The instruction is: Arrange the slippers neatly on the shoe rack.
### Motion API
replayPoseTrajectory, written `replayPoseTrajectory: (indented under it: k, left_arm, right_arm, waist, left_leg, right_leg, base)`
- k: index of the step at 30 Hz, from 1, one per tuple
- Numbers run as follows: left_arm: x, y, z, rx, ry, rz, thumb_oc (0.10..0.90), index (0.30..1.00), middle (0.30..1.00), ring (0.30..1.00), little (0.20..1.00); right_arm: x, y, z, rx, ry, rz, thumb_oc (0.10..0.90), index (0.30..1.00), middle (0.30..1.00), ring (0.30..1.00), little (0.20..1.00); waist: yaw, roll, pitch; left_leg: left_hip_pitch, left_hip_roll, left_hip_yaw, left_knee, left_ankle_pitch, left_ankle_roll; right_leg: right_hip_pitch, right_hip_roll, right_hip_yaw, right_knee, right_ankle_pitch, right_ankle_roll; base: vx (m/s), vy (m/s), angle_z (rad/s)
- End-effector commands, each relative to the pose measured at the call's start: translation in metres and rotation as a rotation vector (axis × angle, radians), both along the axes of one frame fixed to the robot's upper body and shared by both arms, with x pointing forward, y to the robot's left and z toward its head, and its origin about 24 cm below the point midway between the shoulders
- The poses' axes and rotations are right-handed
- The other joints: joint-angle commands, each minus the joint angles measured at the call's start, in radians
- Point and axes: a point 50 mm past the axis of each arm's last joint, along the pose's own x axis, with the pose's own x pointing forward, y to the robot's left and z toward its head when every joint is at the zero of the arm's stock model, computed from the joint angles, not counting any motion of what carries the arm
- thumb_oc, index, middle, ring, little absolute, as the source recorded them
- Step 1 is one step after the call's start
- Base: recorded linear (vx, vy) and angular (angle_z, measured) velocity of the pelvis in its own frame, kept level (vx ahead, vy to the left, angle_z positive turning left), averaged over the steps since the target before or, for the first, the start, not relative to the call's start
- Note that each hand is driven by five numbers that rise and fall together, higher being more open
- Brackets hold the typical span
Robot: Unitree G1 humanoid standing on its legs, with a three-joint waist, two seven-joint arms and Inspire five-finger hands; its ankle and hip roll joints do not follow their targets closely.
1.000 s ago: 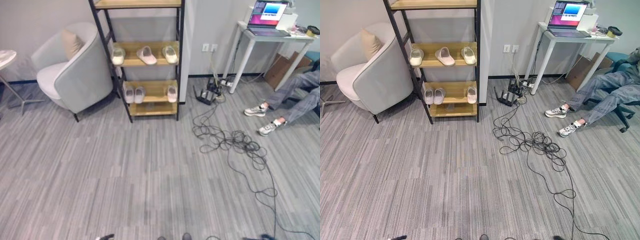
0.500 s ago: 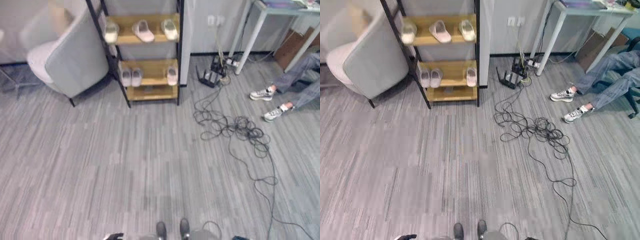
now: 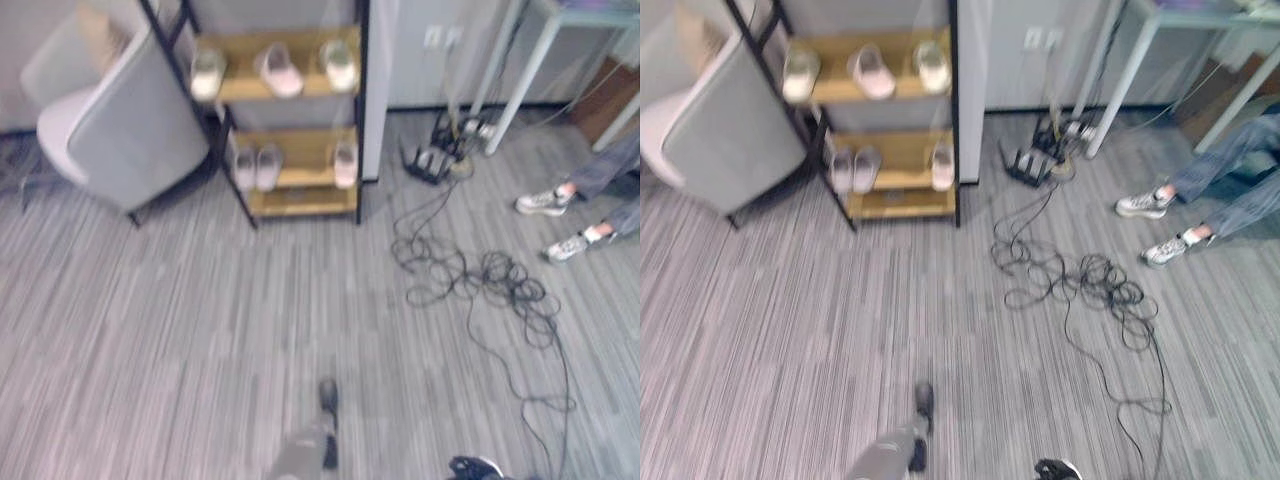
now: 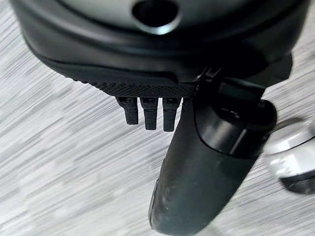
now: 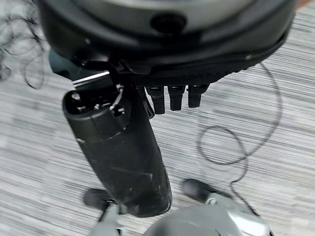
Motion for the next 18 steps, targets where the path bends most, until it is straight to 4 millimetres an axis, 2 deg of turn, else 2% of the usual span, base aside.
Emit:
replayPoseTrajectory:
  k: [1, 2, 4, 5, 6, 7, 8, 9, 10, 11, 13, 15, 17, 18]
  left_arm:
    - [0.068, 0.031, 0.019, 0.084, -0.260, 0.070, 0.800, 0.900, 0.900, 0.900, 0.900]
    - [0.069, 0.031, 0.019, 0.083, -0.260, 0.070, 0.800, 0.900, 0.900, 0.900, 0.900]
    - [0.094, 0.035, 0.028, 0.093, -0.364, 0.114, 0.800, 0.900, 0.900, 0.900, 0.900]
    - [0.114, 0.032, 0.035, 0.089, -0.448, 0.110, 0.800, 0.900, 0.900, 0.900, 0.900]
    - [0.120, 0.029, 0.037, 0.082, -0.474, 0.097, 0.800, 0.900, 0.900, 0.900, 0.900]
    - [0.120, 0.028, 0.037, 0.082, -0.474, 0.097, 0.800, 0.900, 0.900, 0.900, 0.900]
    - [0.128, 0.018, 0.038, 0.060, -0.502, 0.059, 0.800, 0.900, 0.900, 0.900, 0.900]
    - [0.128, 0.015, 0.037, 0.055, -0.496, 0.049, 0.800, 0.900, 0.900, 0.900, 0.900]
    - [0.128, 0.015, 0.037, 0.055, -0.497, 0.049, 0.800, 0.900, 0.900, 0.900, 0.900]
    - [0.120, 0.005, 0.030, 0.036, -0.450, 0.042, 0.800, 0.900, 0.900, 0.900, 0.900]
    - [0.107, 0.000, 0.022, 0.026, -0.383, 0.054, 0.800, 0.900, 0.900, 0.900, 0.900]
    - [0.085, -0.003, 0.014, 0.019, -0.298, 0.067, 0.800, 0.900, 0.900, 0.900, 0.900]
    - [0.073, -0.005, 0.010, 0.017, -0.258, 0.081, 0.800, 0.900, 0.900, 0.900, 0.900]
    - [0.067, -0.007, 0.008, 0.013, -0.240, 0.089, 0.800, 0.900, 0.900, 0.900, 0.900]
  right_arm:
    - [0.027, 0.005, 0.014, 0.007, -0.156, 0.152, 0.800, 0.900, 0.900, 0.900, 0.900]
    - [0.027, 0.005, 0.014, 0.007, -0.156, 0.152, 0.800, 0.900, 0.900, 0.900, 0.900]
    - [0.033, 0.007, 0.017, 0.002, -0.185, 0.165, 0.800, 0.900, 0.900, 0.900, 0.900]
    - [0.031, 0.007, 0.017, 0.001, -0.196, 0.158, 0.800, 0.900, 0.900, 0.900, 0.900]
    - [0.029, 0.007, 0.017, -0.001, -0.193, 0.165, 0.800, 0.900, 0.900, 0.900, 0.900]
    - [0.029, 0.007, 0.017, -0.001, -0.194, 0.165, 0.800, 0.900, 0.900, 0.900, 0.900]
    - [0.027, 0.005, 0.017, -0.011, -0.197, 0.173, 0.800, 0.900, 0.900, 0.900, 0.900]
    - [0.024, 0.004, 0.016, -0.020, -0.187, 0.170, 0.800, 0.900, 0.900, 0.900, 0.900]
    - [0.024, 0.004, 0.016, -0.020, -0.187, 0.170, 0.800, 0.900, 0.900, 0.900, 0.900]
    - [0.015, 0.001, 0.012, -0.039, -0.150, 0.162, 0.800, 0.900, 0.900, 0.900, 0.900]
    - [0.006, -0.002, 0.008, -0.058, -0.101, 0.165, 0.800, 0.900, 0.900, 0.900, 0.900]
    - [-0.012, -0.001, 0.003, -0.057, -0.037, 0.155, 0.800, 0.900, 0.900, 0.900, 0.900]
    - [-0.016, -0.002, 0.002, -0.058, -0.020, 0.152, 0.800, 0.900, 0.900, 0.900, 0.900]
    - [-0.017, -0.003, 0.002, -0.059, -0.019, 0.155, 0.800, 0.900, 0.900, 0.900, 0.900]
  waist:
    - [0.005, -0.026, -0.007]
    - [0.006, -0.024, -0.009]
    - [-0.005, -0.012, 0.012]
    - [-0.024, 0.004, 0.031]
    - [-0.034, 0.009, 0.041]
    - [-0.034, 0.011, 0.040]
    - [-0.060, 0.020, 0.057]
    - [-0.073, 0.015, 0.069]
    - [-0.073, 0.016, 0.068]
    - [-0.104, 0.007, 0.072]
    - [-0.122, 0.007, 0.067]
    - [-0.125, -0.004, 0.040]
    - [-0.125, 0.000, 0.017]
    - [-0.122, 0.005, 0.011]
  left_leg:
    - [-0.004, 0.016, -0.014, 0.114, -0.156, -0.071]
    - [-0.006, 0.019, -0.014, 0.114, -0.155, -0.072]
    - [0.063, 0.012, -0.027, 0.110, -0.195, -0.046]
    - [0.130, 0.006, -0.050, 0.103, -0.229, -0.040]
    - [0.164, 0.002, -0.062, 0.100, -0.243, -0.042]
    - [0.162, 0.004, -0.063, 0.100, -0.242, -0.043]
    - [0.217, -0.004, -0.091, 0.091, -0.265, -0.049]
    - [0.242, -0.012, -0.106, 0.088, -0.279, -0.053]
    - [0.241, -0.011, -0.106, 0.087, -0.277, -0.054]
    - [0.315, -0.024, -0.134, 0.058, -0.317, -0.071]
    - [0.367, -0.021, -0.153, 0.042, -0.344, -0.085]
    - [0.405, -0.026, -0.183, 0.065, -0.389, -0.091]
    - [0.418, -0.004, -0.195, 0.108, -0.374, -0.114]
    - [0.397, 0.008, -0.196, 0.184, -0.339, -0.137]
  right_leg:
    - [-0.185, -0.201, -0.017, 0.344, 0.271, 0.121]
    - [-0.187, -0.198, -0.016, 0.343, 0.274, 0.121]
    - [-0.261, -0.212, -0.042, 0.463, 0.322, 0.099]
    - [-0.333, -0.207, -0.072, 0.463, 0.252, 0.075]
    - [-0.367, -0.199, -0.086, 0.442, 0.206, 0.067]
    - [-0.368, -0.197, -0.087, 0.439, 0.209, 0.066]
    - [-0.421, -0.163, -0.101, 0.340, 0.141, 0.055]
    - [-0.438, -0.145, -0.085, 0.263, 0.135, 0.059]
    - [-0.438, -0.144, -0.086, 0.258, 0.138, 0.059]
    - [-0.483, -0.123, -0.061, 0.030, 0.183, 0.082]
    - [-0.501, -0.127, -0.073, -0.075, 0.223, 0.096]
    - [-0.472, -0.118, -0.045, -0.088, 0.234, 0.080]
    - [-0.448, -0.093, -0.036, -0.067, 0.225, 0.058]
    - [-0.427, -0.079, -0.040, -0.063, 0.211, 0.041]
  base:
    - [0.18, 0.156, -0.27]
    - [0.18, 0.145, -0.24]
    - [0.34, 0.205, 0.06]
    - [0.47, 0.221, 0.27]
    - [0.36, 0.143, 0.21]
    - [0.39, 0.052, 0.32]
    - [0.40, 0.001, 0.29]
    - [0.40, 0.002, 0.40]
    - [0.56, -0.083, 0.41]
    - [0.59, -0.105, 0.44]
    - [0.67, -0.156, 0.43]
    - [0.56, -0.198, 0.75]
    - [0.42, -0.179, 0.78]
    - [0.26, -0.129, 0.60]
